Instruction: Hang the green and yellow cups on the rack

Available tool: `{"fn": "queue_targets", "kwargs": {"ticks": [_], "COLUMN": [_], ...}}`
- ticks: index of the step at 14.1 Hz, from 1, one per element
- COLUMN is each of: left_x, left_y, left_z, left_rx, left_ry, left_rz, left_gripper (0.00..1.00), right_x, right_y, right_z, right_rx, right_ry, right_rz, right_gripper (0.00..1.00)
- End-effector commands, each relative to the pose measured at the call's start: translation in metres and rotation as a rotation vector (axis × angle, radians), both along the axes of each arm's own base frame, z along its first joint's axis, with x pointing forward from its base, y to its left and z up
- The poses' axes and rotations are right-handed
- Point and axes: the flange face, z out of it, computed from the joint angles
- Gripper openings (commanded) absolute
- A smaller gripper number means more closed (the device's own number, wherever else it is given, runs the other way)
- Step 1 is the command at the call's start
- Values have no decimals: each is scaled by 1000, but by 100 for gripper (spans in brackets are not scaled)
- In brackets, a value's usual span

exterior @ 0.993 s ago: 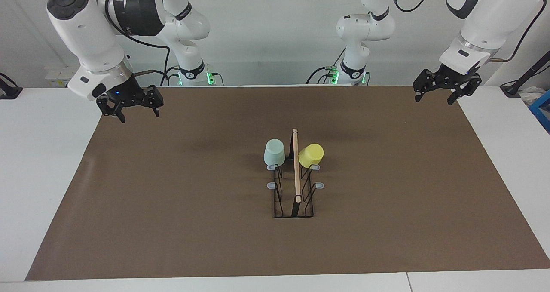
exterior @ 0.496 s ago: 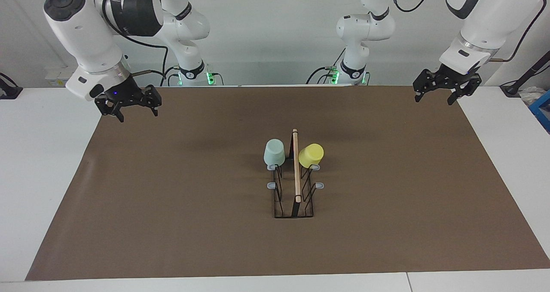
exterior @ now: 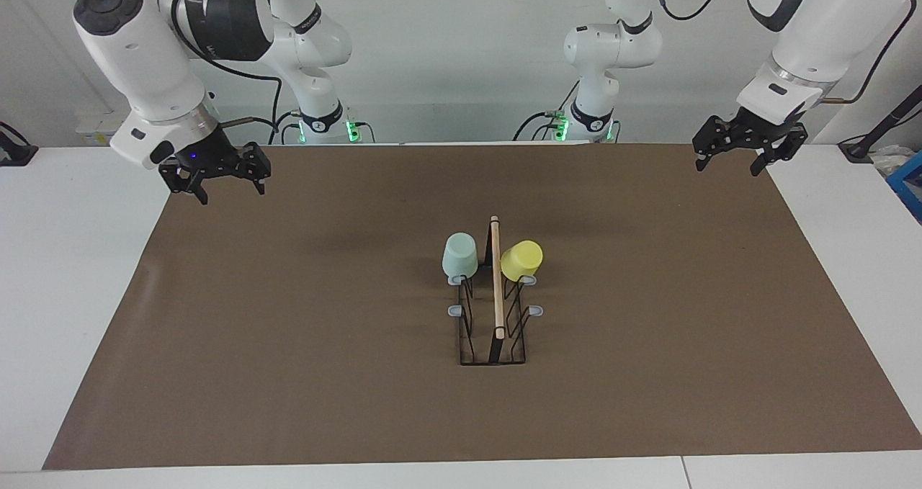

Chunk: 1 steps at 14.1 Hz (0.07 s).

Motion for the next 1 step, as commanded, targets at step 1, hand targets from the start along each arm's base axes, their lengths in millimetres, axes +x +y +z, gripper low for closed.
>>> {"fn": "queue_targets", "kwargs": {"ticks": [1], "left_x": [-5], "left_y": [8], "left_z": [0], "left_rx": [-14], "left_ry": [1], "left_rz": [57], "left_gripper": [100], "right_x": [-3], "right_y": [-2], "right_z": [1], "right_rx": [11], "right_ry": [10], "right_rz": [-18], "right_gripper": [100]}}
